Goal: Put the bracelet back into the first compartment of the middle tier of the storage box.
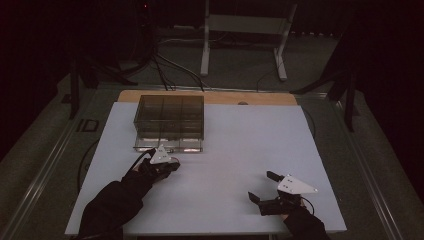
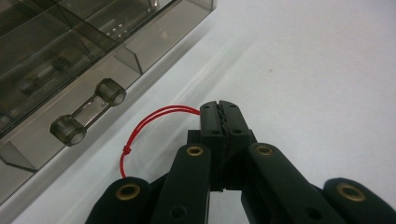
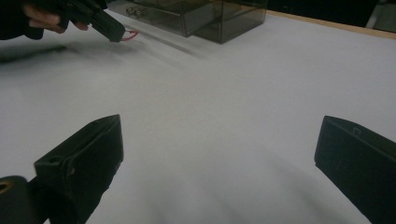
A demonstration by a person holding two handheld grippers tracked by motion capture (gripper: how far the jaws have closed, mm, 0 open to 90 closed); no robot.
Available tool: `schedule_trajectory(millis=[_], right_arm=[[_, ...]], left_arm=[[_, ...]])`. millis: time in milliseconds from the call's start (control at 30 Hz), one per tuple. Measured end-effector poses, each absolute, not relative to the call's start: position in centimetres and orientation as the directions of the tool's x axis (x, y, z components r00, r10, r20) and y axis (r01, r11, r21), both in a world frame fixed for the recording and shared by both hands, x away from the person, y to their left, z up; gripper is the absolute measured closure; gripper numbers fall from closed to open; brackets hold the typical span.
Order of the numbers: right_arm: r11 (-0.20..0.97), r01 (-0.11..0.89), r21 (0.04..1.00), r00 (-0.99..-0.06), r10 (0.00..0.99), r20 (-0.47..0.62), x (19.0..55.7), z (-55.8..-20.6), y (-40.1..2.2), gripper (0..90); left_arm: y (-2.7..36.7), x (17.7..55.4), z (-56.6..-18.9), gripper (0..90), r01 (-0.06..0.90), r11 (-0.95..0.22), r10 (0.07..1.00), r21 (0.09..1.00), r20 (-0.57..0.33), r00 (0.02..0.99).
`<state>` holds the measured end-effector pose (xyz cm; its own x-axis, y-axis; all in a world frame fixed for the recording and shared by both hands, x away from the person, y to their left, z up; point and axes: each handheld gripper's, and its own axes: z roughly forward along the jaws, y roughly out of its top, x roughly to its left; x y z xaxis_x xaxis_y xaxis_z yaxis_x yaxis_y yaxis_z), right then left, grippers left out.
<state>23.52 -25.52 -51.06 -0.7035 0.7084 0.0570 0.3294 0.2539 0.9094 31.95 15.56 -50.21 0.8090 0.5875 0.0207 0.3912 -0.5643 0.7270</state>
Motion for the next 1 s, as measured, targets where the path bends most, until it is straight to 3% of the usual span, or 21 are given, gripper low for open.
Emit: schedule_trajectory(millis=[1000], right_arm=[[0.254,0.333,0.908,-0.705,0.707,0.061,23.5,-51.1,-25.5,1.3]], left_arm=[[16.1,30.4,-48.4,90.0,0.373,-0.550,0.552,0.747,-0.010,0.834]])
